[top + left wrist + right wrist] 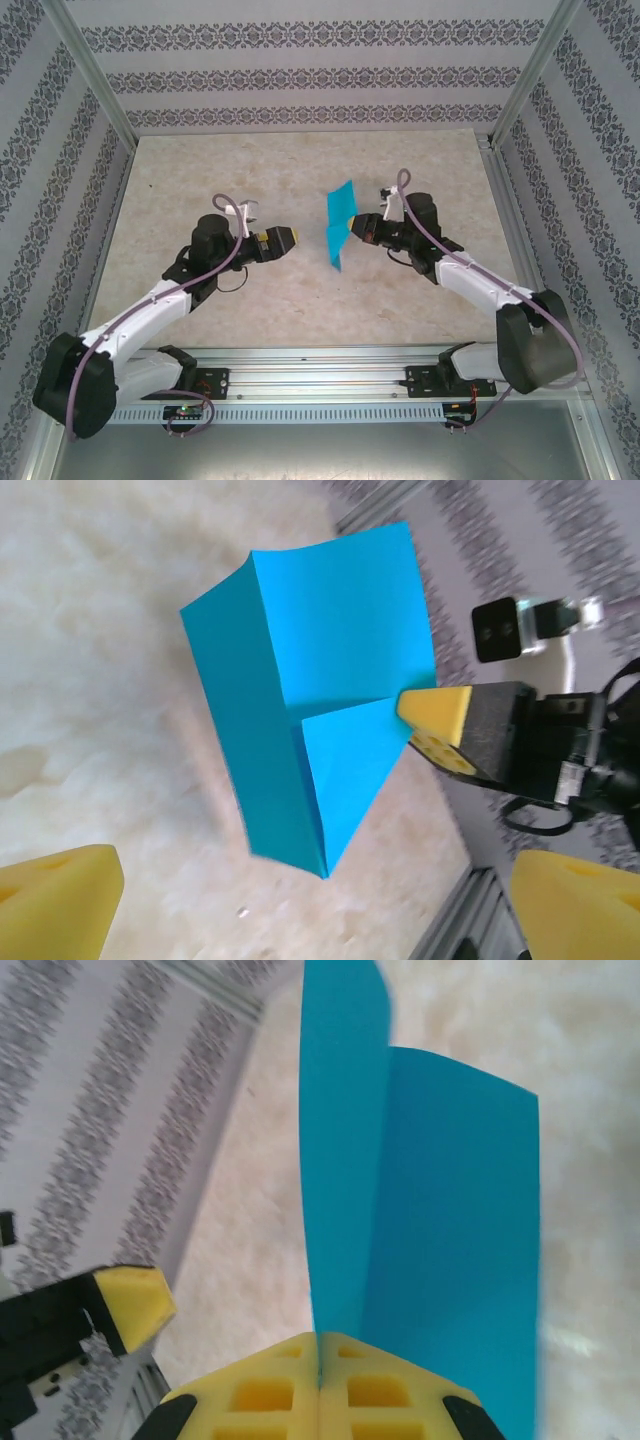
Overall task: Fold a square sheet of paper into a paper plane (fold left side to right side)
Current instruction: Turn over the paper at the center of the table.
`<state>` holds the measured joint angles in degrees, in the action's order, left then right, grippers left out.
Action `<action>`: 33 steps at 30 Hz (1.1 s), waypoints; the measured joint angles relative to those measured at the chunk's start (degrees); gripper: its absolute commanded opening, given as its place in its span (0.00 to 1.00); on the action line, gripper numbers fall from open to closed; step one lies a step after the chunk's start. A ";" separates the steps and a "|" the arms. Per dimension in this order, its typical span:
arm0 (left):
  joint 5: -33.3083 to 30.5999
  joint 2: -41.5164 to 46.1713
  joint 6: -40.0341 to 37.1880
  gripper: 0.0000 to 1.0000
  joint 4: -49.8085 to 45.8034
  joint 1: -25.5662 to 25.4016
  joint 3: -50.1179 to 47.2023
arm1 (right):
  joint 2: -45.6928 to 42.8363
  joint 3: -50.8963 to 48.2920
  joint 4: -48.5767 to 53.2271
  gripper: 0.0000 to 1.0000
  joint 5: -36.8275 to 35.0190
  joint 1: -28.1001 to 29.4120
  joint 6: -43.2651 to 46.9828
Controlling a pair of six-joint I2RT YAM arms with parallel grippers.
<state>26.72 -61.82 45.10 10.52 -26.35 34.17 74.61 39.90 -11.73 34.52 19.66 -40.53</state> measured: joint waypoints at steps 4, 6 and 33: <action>2.67 1.11 3.58 1.00 6.34 0.04 0.37 | -3.32 0.48 -6.32 0.00 3.93 -1.81 -3.58; 4.63 0.22 5.20 1.00 8.26 -0.07 1.20 | -3.54 1.09 -9.25 0.00 5.95 -1.75 -5.66; 14.99 -10.99 10.27 0.00 18.14 -6.47 9.20 | -3.52 3.89 -23.02 0.05 11.47 3.91 -16.41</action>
<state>41.71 -72.82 55.37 28.67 -32.82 43.38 71.09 43.79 -34.74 46.00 23.57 -56.95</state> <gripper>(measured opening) 0.063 0.042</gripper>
